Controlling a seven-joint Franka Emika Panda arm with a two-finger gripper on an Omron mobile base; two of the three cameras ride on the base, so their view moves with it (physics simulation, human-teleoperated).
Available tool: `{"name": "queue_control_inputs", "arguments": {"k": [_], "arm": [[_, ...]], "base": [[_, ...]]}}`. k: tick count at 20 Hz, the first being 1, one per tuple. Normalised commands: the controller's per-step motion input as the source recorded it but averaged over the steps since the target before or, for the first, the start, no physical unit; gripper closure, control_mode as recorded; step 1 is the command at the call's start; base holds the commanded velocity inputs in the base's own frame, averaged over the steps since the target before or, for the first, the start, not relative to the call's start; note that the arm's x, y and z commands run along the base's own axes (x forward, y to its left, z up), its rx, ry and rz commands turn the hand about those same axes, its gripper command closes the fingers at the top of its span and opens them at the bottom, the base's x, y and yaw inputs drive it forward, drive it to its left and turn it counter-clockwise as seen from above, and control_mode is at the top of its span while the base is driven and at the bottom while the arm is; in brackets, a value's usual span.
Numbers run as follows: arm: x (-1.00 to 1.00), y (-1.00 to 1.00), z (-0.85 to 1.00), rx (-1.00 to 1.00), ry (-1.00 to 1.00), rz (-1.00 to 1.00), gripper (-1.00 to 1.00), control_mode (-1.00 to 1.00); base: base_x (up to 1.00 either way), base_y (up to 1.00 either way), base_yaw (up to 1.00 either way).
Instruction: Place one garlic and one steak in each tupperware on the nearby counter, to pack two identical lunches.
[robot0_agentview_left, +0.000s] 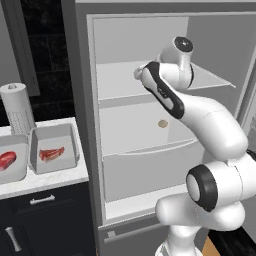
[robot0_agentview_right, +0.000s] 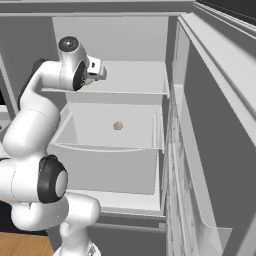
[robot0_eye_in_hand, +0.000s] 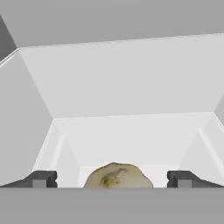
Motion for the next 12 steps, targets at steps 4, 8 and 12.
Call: {"name": "queue_control_inputs", "arguments": {"k": [4, 8, 12], "arm": [[0.05, 0.0, 0.0, 0.0, 0.0, -0.03, -1.0, -1.0], [-0.23, -0.03, -0.01, 0.0, 0.0, 0.0, -1.0, -1.0], [-0.25, -0.12, 0.04, 0.01, -0.04, -0.02, -1.0, -1.0]], "base": [[0.0, 0.0, 0.0], [0.0, 0.0, 0.0], [0.0, 0.0, 0.0]]}}
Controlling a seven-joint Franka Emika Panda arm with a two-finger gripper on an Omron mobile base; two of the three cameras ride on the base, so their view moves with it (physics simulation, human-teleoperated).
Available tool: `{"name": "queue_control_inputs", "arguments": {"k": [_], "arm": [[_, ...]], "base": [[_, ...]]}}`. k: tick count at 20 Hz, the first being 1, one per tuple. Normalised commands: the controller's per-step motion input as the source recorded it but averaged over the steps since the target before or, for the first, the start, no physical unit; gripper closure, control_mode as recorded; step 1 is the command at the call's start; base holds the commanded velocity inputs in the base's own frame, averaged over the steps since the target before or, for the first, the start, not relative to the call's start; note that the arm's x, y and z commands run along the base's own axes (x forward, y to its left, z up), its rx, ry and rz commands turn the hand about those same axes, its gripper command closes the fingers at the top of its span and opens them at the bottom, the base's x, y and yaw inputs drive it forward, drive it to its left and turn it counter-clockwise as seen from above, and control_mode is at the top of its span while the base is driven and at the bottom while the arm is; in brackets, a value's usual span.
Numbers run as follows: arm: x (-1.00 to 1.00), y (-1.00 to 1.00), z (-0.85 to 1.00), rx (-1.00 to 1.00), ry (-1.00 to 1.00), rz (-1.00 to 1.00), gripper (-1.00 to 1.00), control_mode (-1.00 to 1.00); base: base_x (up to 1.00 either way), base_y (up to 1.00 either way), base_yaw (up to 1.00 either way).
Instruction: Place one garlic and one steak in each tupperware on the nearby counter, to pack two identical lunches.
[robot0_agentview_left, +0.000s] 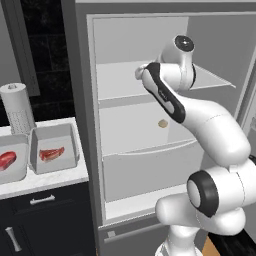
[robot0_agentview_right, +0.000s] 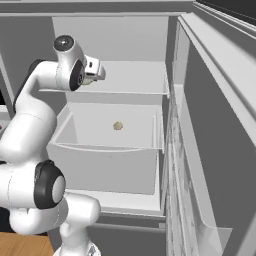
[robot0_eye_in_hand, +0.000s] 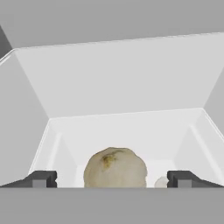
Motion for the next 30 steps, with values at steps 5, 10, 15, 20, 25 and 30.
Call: {"name": "queue_control_inputs", "arguments": {"k": [5, 10, 15, 20, 25, 30], "arm": [[0.07, 0.03, -0.04, 0.0, 0.0, 0.0, -1.0, -1.0], [0.03, 0.02, -0.18, -0.01, 0.0, 0.0, -1.0, -1.0], [0.04, 0.05, -0.23, 0.0, 0.0, 0.0, 1.0, -1.0], [0.04, 0.0, -0.04, 0.0, -0.01, 0.0, 1.0, -1.0], [-0.72, -0.01, 0.01, 0.02, -0.11, 0.0, 1.0, -1.0], [-1.0, -0.01, 0.02, 0.05, -0.39, 0.0, 1.0, -1.0]], "base": [[0.0, 0.0, 0.0], [0.0, 0.0, 0.0], [0.0, 0.0, 0.0], [0.0, 0.0, 0.0], [0.0, 0.0, 0.0], [0.0, 0.0, 0.0]]}}
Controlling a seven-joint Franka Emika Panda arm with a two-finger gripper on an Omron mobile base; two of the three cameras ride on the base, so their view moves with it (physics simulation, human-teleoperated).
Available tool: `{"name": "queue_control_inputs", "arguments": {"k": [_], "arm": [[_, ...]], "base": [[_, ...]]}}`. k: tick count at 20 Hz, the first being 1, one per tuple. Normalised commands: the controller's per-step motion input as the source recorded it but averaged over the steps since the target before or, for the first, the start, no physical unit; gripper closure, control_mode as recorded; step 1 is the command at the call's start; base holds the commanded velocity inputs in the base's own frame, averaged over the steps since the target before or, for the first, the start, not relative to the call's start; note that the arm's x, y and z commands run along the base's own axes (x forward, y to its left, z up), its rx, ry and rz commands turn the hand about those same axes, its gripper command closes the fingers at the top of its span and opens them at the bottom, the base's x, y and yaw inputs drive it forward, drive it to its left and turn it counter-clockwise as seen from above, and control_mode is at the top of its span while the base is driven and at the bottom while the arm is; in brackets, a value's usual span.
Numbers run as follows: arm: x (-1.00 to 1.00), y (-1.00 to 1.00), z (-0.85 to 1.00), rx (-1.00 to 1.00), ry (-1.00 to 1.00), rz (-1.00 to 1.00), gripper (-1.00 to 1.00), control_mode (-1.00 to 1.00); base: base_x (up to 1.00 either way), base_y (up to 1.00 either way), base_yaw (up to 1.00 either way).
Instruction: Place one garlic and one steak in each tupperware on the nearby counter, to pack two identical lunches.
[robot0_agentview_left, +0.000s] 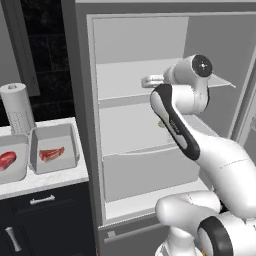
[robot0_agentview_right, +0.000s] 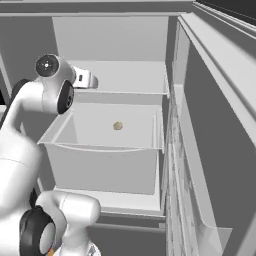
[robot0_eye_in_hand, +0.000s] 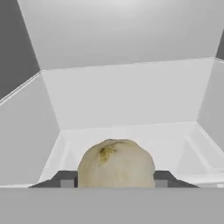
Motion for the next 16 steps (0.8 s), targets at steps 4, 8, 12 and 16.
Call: {"name": "queue_control_inputs", "arguments": {"k": [4, 8, 12, 16], "arm": [[-1.0, -0.08, 0.21, 0.1, -0.26, 0.0, 1.0, -1.0], [-1.0, -0.1, 0.01, 0.02, 0.04, 0.0, 1.0, -1.0], [-1.0, -0.01, -0.54, 0.0, 0.14, 0.0, 1.0, -1.0], [-0.75, 0.0, -0.68, -0.01, 0.24, 0.0, 1.0, 1.0]], "base": [[0.0, 0.0, 0.0], [0.0, 0.0, 0.0], [0.0, 0.0, 0.0], [-0.25, 0.0, 0.0]]}}
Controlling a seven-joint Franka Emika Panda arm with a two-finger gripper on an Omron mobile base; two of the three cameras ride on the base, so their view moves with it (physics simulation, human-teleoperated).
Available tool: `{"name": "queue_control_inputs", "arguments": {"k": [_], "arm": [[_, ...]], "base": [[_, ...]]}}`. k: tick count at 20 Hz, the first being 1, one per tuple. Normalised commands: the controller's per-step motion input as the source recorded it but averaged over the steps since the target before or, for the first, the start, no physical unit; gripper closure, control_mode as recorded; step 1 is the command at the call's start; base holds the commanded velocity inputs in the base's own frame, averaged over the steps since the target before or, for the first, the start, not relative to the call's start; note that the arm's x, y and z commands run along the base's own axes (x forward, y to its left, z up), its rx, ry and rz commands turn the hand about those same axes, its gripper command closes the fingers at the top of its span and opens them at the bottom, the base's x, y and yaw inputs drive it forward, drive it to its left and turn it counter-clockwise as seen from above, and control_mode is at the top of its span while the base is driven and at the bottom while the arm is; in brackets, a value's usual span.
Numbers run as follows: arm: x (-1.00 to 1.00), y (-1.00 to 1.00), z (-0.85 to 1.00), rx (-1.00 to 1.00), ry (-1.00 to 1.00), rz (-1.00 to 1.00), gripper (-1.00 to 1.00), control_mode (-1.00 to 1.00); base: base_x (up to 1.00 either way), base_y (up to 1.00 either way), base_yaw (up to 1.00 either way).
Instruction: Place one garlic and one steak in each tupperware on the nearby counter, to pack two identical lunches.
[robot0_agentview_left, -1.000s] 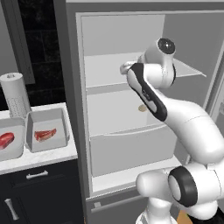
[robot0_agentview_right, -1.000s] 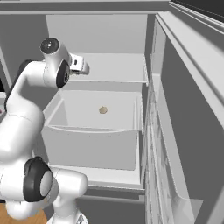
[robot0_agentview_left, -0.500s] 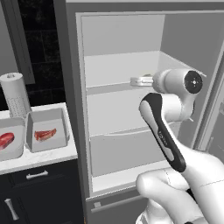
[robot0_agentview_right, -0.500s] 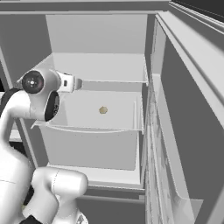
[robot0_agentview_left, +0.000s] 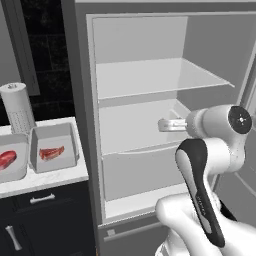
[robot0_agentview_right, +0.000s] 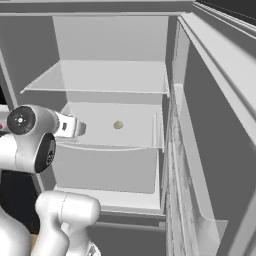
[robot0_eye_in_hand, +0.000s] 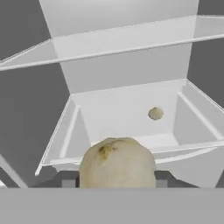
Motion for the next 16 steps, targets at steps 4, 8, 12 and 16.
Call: {"name": "queue_control_inputs", "arguments": {"k": [4, 8, 12, 16], "arm": [[0.0, 0.0, 0.0, 0.0, 0.0, 0.0, 1.0, 1.0], [0.0, 0.0, 0.0, 0.0, 0.0, 0.0, 1.0, 1.0], [0.0, 0.0, 0.0, 0.0, 0.0, 0.0, 1.0, 1.0], [0.0, 0.0, 0.0, 0.0, 0.0, 0.0, 1.0, 1.0]], "base": [[-1.0, 0.52, 0.02], [-1.0, 1.0, 0.14], [-0.2, 1.0, 0.07], [0.86, 1.0, -0.06]]}}
